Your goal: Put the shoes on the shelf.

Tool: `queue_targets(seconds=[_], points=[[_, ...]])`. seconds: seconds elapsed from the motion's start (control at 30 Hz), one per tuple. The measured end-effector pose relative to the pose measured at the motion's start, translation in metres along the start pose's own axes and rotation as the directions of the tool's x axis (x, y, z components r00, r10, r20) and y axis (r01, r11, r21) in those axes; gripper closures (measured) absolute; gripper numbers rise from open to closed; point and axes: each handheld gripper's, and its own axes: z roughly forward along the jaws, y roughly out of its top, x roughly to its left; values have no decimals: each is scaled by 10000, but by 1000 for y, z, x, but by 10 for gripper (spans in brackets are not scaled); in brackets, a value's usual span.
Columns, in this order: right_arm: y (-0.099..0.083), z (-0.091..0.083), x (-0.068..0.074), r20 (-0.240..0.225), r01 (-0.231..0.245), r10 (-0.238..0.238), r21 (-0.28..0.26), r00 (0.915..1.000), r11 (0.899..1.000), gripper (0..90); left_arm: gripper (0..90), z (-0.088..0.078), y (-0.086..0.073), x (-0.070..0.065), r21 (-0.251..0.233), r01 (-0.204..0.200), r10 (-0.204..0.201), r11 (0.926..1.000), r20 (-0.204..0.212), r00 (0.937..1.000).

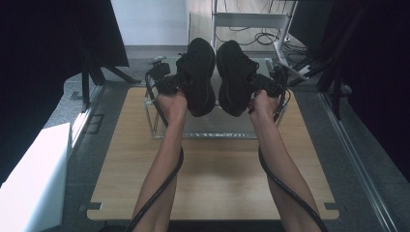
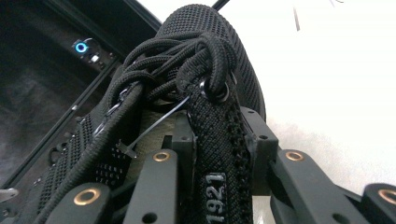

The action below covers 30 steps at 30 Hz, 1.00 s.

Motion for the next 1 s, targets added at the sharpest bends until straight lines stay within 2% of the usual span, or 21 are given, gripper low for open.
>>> queue_targets(seconds=[0.17, 0.33, 0.43, 0.6, 0.73, 0.87, 0.93, 1.0], points=[[3, 10, -3, 235, 32, -33, 50, 9997, 10000, 711, 807, 9, 4, -1, 159, -185, 190, 9997, -303, 9994], [6, 23, -8, 770, 290, -300, 145, 9966, 9995, 710, 806, 21, 7, -2, 386, -377, 397, 9985, -533, 9978], [7, 27, -8, 881, 280, -292, 147, 9957, 9995, 708, 799, 26, 8, -4, 509, -472, 511, 9976, -771, 9957], [8, 31, -5, 1232, 619, -652, 305, 9902, 9976, 695, 782, 31, 12, -8, 699, -602, 677, 9957, -1117, 9914], [7, 35, -4, 1340, 705, -745, 348, 9882, 9969, 670, 764, 35, 14, -11, 838, -698, 801, 9940, -1260, 9888], [7, 40, -1, 1437, 987, -1044, 459, 9841, 9941, 638, 717, 41, 17, -15, 1084, -1029, 1177, 9888, -1398, 9832], [7, 40, -1, 1225, 973, -1001, 293, 9874, 9948, 638, 684, 43, 16, -16, 1181, -1161, 1330, 9862, -1474, 9801], [6, 43, 4, 1130, 1167, -1217, 499, 9861, 9919, 623, 651, 45, 15, -16, 1178, -1180, 1347, 9860, -1462, 9800]])
